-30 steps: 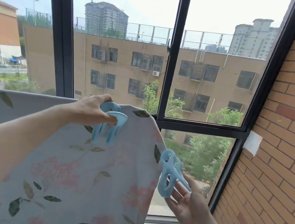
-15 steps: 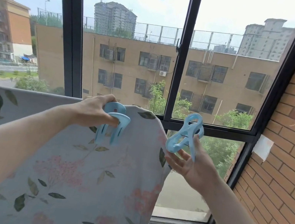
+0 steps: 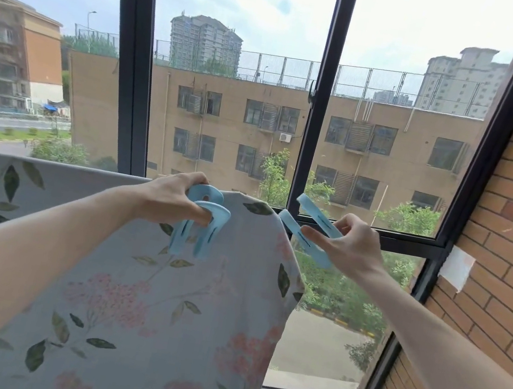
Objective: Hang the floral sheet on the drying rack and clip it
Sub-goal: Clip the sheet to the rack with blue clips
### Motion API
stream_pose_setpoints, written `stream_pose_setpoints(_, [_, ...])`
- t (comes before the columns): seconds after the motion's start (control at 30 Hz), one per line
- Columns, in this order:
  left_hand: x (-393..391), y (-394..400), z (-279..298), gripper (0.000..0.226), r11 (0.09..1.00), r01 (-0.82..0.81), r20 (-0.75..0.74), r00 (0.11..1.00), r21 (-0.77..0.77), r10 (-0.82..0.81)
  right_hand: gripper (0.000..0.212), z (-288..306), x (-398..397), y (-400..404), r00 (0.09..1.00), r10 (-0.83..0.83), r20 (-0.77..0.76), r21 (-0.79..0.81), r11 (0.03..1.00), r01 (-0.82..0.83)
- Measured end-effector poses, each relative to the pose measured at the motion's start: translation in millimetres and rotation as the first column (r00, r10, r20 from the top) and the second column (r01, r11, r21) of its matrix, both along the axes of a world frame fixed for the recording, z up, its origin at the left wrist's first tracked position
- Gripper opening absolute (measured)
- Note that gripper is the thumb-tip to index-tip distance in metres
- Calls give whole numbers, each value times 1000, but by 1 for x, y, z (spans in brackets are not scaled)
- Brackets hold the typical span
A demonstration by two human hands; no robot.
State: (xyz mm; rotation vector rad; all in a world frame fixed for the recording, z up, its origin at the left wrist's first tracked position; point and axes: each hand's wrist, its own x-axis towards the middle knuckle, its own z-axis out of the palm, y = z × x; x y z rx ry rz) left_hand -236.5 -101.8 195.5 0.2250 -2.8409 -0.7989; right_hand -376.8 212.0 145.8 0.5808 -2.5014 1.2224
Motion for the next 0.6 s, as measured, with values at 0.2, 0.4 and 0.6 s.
stream_pose_setpoints(0.2, [-1, -2, 2, 44, 1000, 0, 19, 1000, -11, 0, 70, 22, -37, 11, 925, 126, -357, 263, 964, -30])
stream_pose_setpoints(0.4, [-3, -2, 0, 40, 1000, -15, 14, 1000, -1, 15, 56, 43, -50, 9, 788, 394, -473, 526, 844, -106])
stream_pose_setpoints(0.6, [-6, -1, -2, 33, 1000, -20, -5, 1000, 3, 20, 30, 56, -44, -13, 766, 439, -470, 658, 753, -28])
